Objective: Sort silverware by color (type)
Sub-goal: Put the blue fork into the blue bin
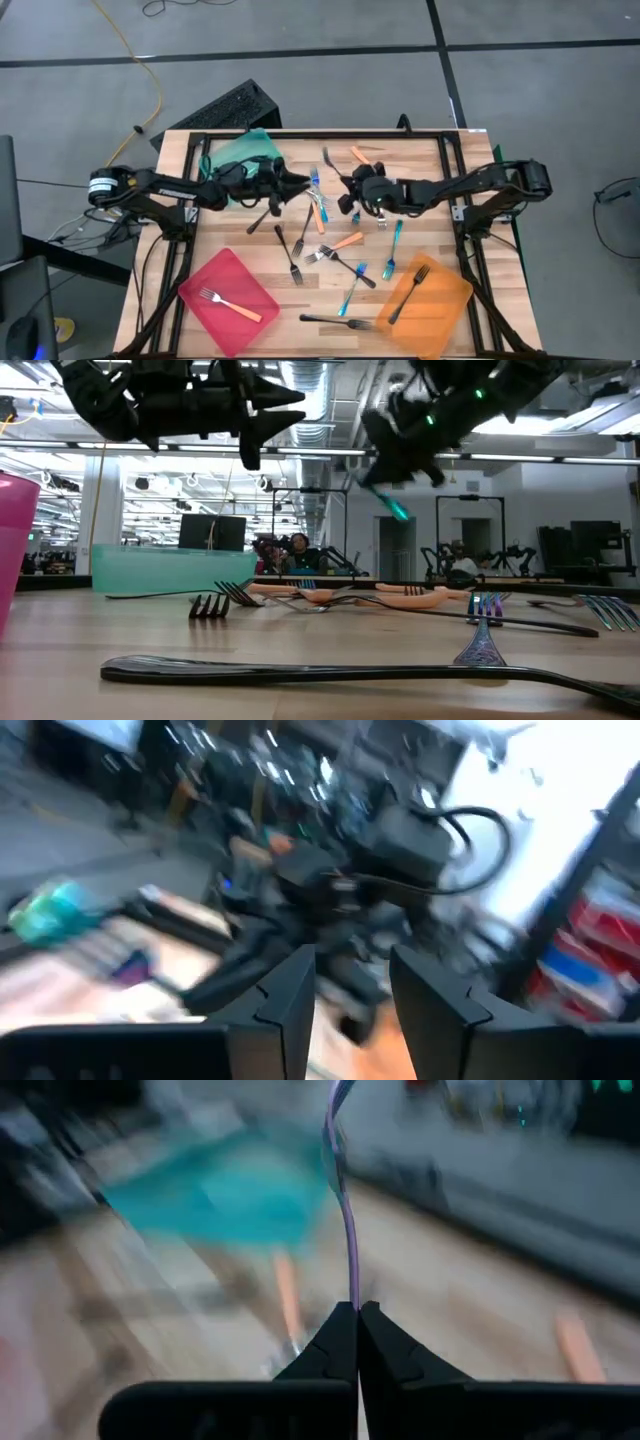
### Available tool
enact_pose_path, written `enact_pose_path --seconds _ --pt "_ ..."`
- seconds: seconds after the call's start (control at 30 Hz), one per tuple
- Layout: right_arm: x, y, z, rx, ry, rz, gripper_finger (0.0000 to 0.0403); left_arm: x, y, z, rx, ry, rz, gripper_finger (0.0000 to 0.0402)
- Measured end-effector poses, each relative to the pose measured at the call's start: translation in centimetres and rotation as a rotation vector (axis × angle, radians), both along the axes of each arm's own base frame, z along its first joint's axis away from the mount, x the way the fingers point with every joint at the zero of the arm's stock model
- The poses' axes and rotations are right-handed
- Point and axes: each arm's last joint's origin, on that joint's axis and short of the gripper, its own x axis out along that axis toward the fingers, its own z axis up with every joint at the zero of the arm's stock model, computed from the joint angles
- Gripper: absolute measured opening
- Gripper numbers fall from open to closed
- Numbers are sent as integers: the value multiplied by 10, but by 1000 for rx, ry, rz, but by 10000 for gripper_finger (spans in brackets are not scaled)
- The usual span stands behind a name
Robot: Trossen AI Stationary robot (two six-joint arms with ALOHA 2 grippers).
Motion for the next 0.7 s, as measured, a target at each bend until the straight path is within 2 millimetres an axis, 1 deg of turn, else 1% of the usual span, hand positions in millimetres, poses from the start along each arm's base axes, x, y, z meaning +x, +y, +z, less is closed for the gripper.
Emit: enact_pose_path --seconds 0.1,0.2,0.3,0.37,0.43,0.57,0.7 --pt "6 3 17 -109 -114 88 18 0 1 -2 -9 6 40 116" --pt "12 6 27 -186 -202 166 18 1 0 0 15 3 34 116" --pt "12 6 31 -211 -236 167 18 1 -1 1 15 3 22 116" --pt "12 5 31 -220 -229 169 18 1 -1 1 -4 0 28 116" --pt "13 5 32 -242 -225 223 18 1 0 1 -16 -2 49 116" --pt "14 8 38 -242 -302 337 20 1 1 1 -8 -1 88 116" --pt "14 9 38 -243 -305 349 20 1 1 1 23 1 89 116"
